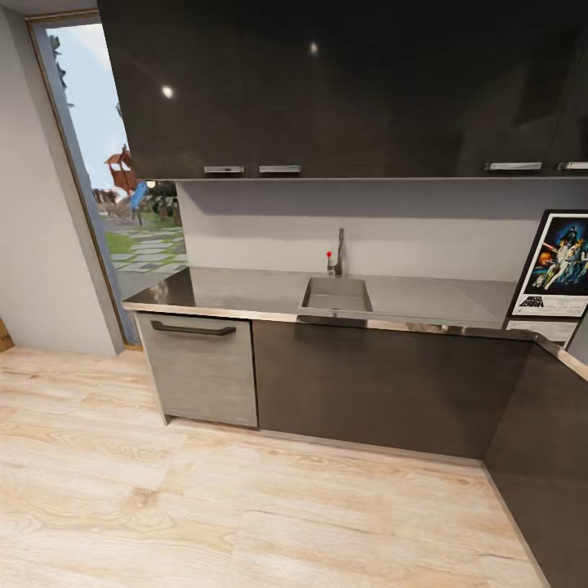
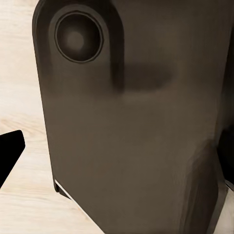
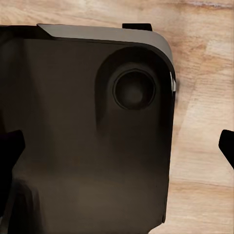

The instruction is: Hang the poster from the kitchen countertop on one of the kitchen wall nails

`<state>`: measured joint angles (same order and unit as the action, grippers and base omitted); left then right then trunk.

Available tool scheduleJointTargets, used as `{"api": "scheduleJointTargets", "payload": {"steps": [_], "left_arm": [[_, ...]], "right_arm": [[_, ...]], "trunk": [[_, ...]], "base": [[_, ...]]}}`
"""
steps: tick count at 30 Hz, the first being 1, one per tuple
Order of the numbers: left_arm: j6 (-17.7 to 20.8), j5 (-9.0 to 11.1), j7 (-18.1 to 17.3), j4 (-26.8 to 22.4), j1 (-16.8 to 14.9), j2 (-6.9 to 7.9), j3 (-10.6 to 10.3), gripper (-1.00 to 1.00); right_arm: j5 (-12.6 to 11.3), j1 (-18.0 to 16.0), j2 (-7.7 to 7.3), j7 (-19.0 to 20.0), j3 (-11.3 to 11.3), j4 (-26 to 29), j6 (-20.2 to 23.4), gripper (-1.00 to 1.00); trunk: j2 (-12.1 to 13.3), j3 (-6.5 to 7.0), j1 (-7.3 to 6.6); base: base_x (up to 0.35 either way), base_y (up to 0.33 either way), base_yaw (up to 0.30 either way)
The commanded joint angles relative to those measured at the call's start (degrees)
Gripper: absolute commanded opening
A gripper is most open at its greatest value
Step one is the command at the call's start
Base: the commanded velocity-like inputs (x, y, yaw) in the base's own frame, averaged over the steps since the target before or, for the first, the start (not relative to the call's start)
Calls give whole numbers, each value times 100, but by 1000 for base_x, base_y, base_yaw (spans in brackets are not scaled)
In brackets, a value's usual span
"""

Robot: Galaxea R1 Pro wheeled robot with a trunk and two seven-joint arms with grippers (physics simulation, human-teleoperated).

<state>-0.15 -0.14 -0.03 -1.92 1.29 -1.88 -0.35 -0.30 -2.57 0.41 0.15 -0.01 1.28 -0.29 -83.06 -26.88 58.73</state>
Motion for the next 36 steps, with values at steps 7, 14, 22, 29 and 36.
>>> {"api": "scheduleJointTargets", "payload": {"steps": [7,14,22,29,36], "left_arm": [[-2,-6,5,-21,11,-1,6,100],[5,-23,19,-246,52,29,45,100],[6,-207,14,-3848,55,53,42,100],[2,-732,6,-4563,56,48,55,100],[-2,-785,-16,-4563,56,56,95,100]], "right_arm": [[-2,14,-9,2,-8,10,-5,100],[5,-62,-80,-7,-47,237,-102,100],[6,-109,-260,-28,-58,2815,-764,100],[11,-170,-371,-27,-55,3152,-941,100],[35,-130,-376,-39,-41,3167,-979,100]], "trunk": [[-2,-5,0],[-2,-5,0],[-2,-5,0],[-2,-5,0],[-2,-5,0]], "base": [[0,0,0],[0,0,0],[0,0,0],[0,0,0],[58,0,0]]}}
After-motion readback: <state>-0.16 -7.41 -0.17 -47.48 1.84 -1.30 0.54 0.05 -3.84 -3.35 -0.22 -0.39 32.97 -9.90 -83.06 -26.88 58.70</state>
